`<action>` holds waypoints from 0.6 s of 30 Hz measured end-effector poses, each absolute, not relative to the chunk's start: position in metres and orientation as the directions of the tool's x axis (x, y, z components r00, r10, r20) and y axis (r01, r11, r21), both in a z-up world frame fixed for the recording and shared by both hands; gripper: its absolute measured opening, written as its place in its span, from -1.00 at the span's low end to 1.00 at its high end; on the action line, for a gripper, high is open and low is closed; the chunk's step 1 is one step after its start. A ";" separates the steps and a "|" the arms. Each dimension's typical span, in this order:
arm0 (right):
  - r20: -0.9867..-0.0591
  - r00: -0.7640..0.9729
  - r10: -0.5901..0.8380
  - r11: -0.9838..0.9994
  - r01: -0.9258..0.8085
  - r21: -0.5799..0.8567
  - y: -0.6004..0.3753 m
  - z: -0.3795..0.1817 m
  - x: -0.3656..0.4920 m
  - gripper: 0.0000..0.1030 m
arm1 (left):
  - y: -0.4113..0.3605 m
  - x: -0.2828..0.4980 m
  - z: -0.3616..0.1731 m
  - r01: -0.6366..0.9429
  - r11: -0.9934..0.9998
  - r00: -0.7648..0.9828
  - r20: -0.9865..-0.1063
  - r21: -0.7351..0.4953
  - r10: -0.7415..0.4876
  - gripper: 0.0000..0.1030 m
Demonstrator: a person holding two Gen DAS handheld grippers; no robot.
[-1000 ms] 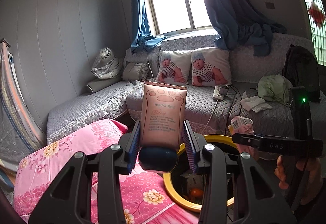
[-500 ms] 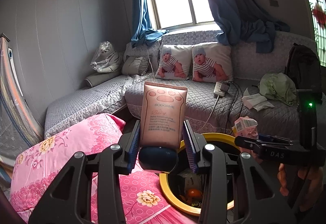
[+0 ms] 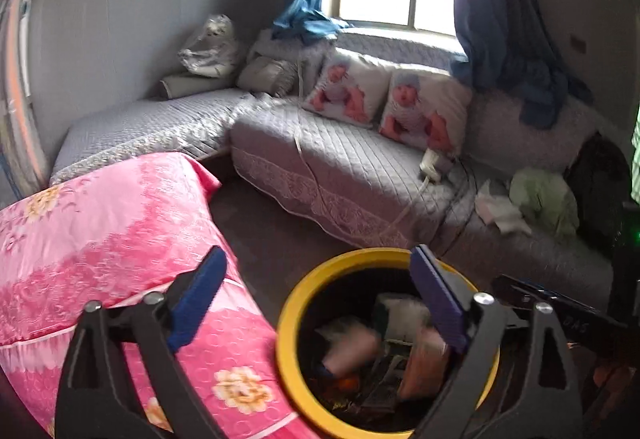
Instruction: Collect trash
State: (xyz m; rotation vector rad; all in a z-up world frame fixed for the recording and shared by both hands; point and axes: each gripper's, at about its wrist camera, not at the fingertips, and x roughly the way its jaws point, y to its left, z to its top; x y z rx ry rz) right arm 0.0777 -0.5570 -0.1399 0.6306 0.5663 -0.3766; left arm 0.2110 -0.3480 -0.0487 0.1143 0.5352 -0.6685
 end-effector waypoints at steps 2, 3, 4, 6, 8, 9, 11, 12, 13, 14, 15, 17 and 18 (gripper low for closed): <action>-0.583 0.777 -0.239 0.744 0.532 0.404 -0.551 -0.127 0.068 0.81 | -0.328 0.207 -0.036 0.586 0.808 0.705 -0.453 -0.062 -0.546 0.84; -0.580 0.771 -0.263 0.739 0.547 0.392 -0.549 -0.123 0.066 0.85 | -0.319 0.204 -0.030 0.582 0.811 0.718 -0.429 -0.062 -0.549 0.84; -0.587 0.751 -0.303 0.732 0.578 0.361 -0.547 -0.118 0.066 0.85 | -0.306 0.199 -0.022 0.590 0.805 0.725 -0.398 -0.062 -0.562 0.84; -0.595 0.692 -0.409 0.720 0.645 0.255 -0.538 -0.111 0.072 0.85 | -0.288 0.191 -0.012 0.582 0.812 0.744 -0.371 -0.048 -0.555 0.84; -0.576 0.673 -0.465 0.729 0.660 0.182 -0.530 -0.111 0.082 0.85 | -0.265 0.181 -0.004 0.556 0.831 0.776 -0.343 -0.022 -0.529 0.84; -0.586 0.649 -0.485 0.734 0.666 0.130 -0.525 -0.115 0.092 0.85 | -0.254 0.177 -0.001 0.534 0.845 0.795 -0.334 -0.012 -0.507 0.84; -0.623 0.612 -0.487 0.747 0.661 0.066 -0.516 -0.124 0.107 0.85 | -0.226 0.168 0.006 0.491 0.871 0.823 -0.323 -0.012 -0.468 0.84; -0.625 0.633 -0.457 0.772 0.631 0.076 -0.505 -0.126 0.111 0.85 | -0.209 0.164 0.010 0.465 0.885 0.835 -0.324 -0.021 -0.446 0.84; -0.617 0.658 -0.432 0.789 0.607 0.096 -0.494 -0.126 0.112 0.85 | -0.193 0.159 0.013 0.425 0.905 0.852 -0.325 -0.027 -0.410 0.84; -0.601 0.686 -0.410 0.805 0.582 0.114 -0.480 -0.123 0.112 0.85 | -0.178 0.155 0.015 0.389 0.921 0.869 -0.320 -0.030 -0.377 0.84; -0.574 0.721 -0.388 0.827 0.548 0.129 -0.462 -0.118 0.111 0.85 | -0.161 0.149 0.016 0.341 0.940 0.890 -0.312 -0.032 -0.333 0.84; -0.524 0.775 -0.355 0.859 0.491 0.144 -0.427 -0.106 0.108 0.85 | -0.134 0.136 0.019 0.285 0.958 0.912 -0.297 -0.033 -0.282 0.84; -0.491 0.812 -0.316 0.885 0.438 0.155 -0.404 -0.097 0.105 0.85 | -0.123 0.131 0.019 0.254 0.967 0.921 -0.299 -0.022 -0.249 0.84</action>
